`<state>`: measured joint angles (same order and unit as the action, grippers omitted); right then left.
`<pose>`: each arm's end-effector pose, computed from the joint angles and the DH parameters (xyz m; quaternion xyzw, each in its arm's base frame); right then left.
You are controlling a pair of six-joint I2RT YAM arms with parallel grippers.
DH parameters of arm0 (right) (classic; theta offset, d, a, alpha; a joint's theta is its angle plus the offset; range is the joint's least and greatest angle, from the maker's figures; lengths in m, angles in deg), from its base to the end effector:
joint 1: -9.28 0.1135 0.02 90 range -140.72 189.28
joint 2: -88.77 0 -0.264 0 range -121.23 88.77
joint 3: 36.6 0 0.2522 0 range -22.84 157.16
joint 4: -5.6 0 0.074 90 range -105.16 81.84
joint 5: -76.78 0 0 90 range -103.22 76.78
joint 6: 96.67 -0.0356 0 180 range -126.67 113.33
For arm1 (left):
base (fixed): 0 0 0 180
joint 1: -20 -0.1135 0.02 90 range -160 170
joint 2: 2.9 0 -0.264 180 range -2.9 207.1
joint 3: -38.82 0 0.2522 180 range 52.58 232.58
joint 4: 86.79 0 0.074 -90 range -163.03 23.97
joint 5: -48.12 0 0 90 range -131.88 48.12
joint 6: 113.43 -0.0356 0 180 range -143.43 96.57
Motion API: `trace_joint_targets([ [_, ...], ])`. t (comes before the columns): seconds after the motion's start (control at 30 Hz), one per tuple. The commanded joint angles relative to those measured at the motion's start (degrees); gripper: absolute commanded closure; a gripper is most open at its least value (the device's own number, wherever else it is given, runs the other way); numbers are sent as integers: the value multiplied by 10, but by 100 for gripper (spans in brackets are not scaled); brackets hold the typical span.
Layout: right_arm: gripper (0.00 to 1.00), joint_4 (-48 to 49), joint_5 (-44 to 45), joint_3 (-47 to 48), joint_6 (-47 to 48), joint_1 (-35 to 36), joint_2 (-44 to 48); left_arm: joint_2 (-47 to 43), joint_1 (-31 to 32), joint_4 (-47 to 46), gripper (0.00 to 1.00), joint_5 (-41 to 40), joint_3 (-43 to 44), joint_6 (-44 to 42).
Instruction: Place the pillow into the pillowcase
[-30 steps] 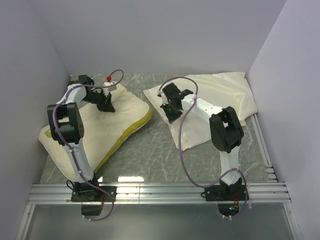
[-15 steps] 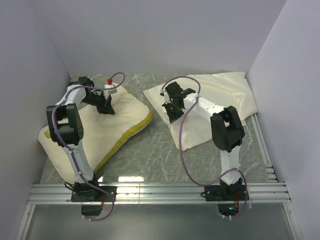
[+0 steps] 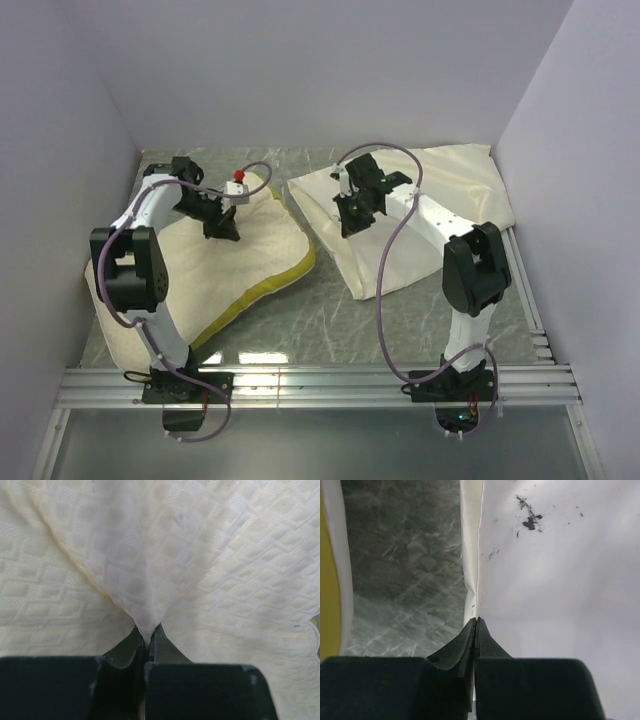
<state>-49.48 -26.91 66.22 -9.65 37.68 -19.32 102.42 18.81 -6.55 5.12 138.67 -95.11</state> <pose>0.3539 0.2009 0.2469 -0.2409 0.9296 0.1796 0.2134 0.3486 -0.0188 0.2461 0.5410 0.7398 -0.3002 0.2643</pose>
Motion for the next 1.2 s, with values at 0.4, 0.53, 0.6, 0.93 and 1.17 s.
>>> trace_joint_targets([
  [0.4, 100, 81, -109, -76, -50, -64, 137, -29, 232, 6, 100, 19, -30, 0],
  [0.53, 100, 91, -126, -99, -51, -67, 158, 20, 264, 15, 100, 15, 4, 11],
  [0.6, 100, 100, -135, -109, -48, -69, 174, 47, 275, 18, 100, 19, 26, 18],
  [0.93, 100, 116, -187, -180, -33, -70, 221, 142, 279, 39, 100, 66, 166, 62],
  [1.17, 100, 106, -195, -209, -12, -70, 241, 209, 278, 47, 100, 78, 279, 99],
])
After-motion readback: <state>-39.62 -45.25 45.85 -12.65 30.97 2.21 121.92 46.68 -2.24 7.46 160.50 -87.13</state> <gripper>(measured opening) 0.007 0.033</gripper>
